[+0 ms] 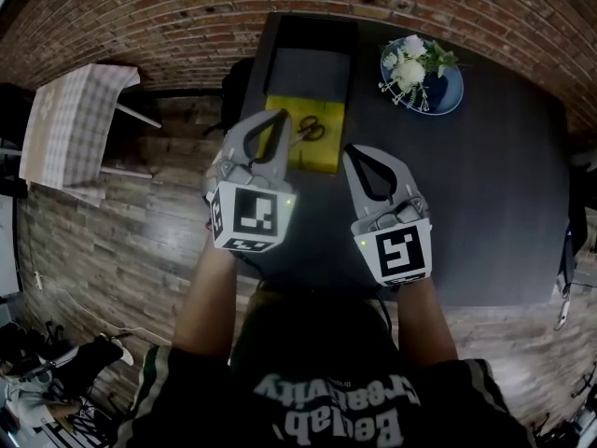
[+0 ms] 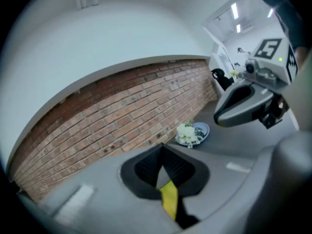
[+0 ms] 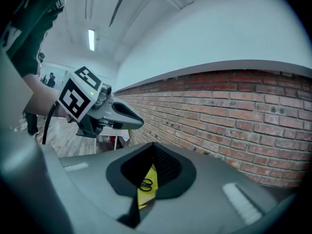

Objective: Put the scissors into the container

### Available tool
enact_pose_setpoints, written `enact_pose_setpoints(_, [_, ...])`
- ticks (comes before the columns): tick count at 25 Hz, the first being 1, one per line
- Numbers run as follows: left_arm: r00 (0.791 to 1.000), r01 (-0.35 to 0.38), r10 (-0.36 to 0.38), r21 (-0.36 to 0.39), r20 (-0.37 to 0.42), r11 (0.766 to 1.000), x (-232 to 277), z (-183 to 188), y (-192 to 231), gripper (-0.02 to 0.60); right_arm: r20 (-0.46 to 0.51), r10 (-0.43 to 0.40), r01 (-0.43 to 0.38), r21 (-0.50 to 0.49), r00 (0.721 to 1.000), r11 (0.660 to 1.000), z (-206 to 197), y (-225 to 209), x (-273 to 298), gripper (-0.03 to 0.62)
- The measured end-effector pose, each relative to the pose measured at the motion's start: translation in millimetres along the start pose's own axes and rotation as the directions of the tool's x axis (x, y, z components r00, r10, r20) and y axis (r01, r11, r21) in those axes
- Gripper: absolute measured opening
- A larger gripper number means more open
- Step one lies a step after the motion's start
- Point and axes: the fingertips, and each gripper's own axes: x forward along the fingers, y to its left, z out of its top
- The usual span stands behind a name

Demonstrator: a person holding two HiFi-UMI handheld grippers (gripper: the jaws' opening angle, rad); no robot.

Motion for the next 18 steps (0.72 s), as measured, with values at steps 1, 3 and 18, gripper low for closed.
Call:
enact_pose_setpoints(1, [1.0, -0.006, 0.006, 0.002, 0.02, 1.0, -3.7, 7.2, 1.7, 0.002, 0.005, -0.001, 0.001, -0.004, 1.0, 1.0, 2.6, -0.2, 0.6, 0.006])
enact_pose_setpoints(3, [0.999, -0.01, 0.01, 0.003, 0.042, 1.0, -10.1, 17.7, 4.5, 0.002, 0.02, -0.001, 0.001, -0.007, 1.0, 1.0, 9.0, -0.1, 2.2, 0.006])
enact_pose_setpoints(18, [0.977, -0.01, 0.007, 0.014, 0.212, 1.0, -52.6, 80.6, 17.7, 0.002, 0.136, -0.008, 0.006, 0.011, 0.991, 1.0, 57.8, -0.9, 0.5, 0.006])
